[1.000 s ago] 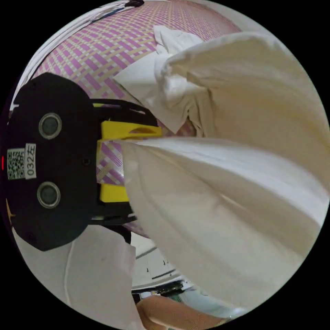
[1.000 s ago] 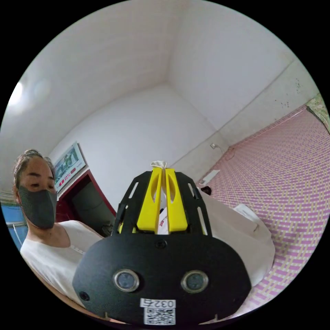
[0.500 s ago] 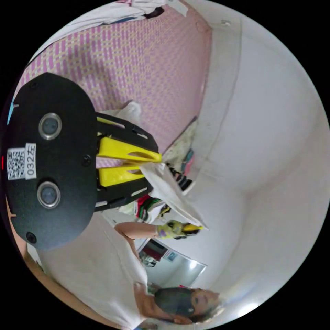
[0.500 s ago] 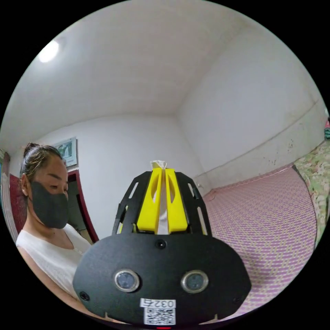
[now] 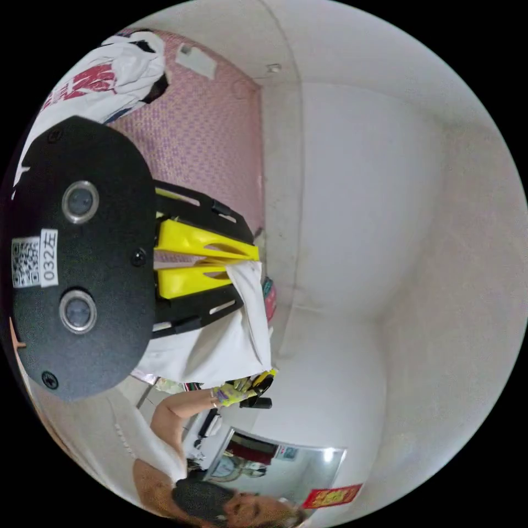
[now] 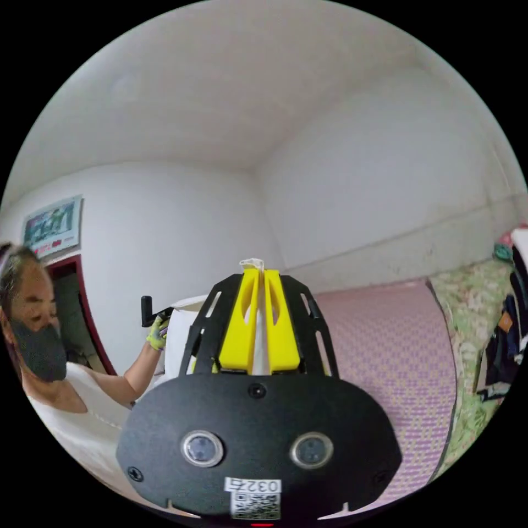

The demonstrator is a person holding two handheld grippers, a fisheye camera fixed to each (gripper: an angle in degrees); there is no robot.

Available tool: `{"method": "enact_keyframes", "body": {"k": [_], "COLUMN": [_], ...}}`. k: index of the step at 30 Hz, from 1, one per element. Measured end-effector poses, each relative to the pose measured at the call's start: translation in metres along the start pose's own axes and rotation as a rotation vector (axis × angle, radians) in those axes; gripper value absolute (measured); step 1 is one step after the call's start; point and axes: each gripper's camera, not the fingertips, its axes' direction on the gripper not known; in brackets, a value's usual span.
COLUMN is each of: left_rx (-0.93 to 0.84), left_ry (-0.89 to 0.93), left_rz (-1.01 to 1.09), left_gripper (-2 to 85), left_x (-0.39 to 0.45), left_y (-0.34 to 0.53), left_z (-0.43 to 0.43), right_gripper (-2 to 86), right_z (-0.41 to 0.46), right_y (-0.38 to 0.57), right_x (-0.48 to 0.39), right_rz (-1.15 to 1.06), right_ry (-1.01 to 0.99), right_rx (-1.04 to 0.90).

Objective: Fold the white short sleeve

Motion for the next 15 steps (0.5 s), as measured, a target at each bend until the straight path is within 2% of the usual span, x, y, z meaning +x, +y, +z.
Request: {"method": "enact_keyframes", "body": {"k": [4, 6, 10, 13, 15], "left_rx": [-0.125, -0.072, 0.101, 0.220, 0.236], "left_ry": [-0.076, -0.070, -0.153, -0.119, -0.139], "left_rz": [-0.193, -0.208, -0.060, 0.044, 0.126], "left_gripper": [-1.0, -1.0, -1.0, -1.0, -1.0], "left_x": [-0.075, -0.085, -0.054, -0.027, -0.010], "left_y": [-0.025, -0.049, -0.105, -0.108, -0.090], "left_z": [0.082, 0.088, 0.058, 0.025, 0.014], "right_gripper": [-0.8, -0.8, -0.9, -0.8, -0.8], "right_z": [0.090, 0.107, 0.102, 0.084, 0.072], "right_y": [0.001, -0.015, -0.077, -0.096, -0.086], "right_x": [0.091, 0.103, 0.063, 0.023, 0.007], "right_rz": [0.228, 0.242, 0.096, -0.039, -0.078], "right_ry": [0.068, 0.053, 0.060, 0.063, 0.011], "right_rx": [-0.184, -0.176, -0.031, 0.046, 0.064]}}
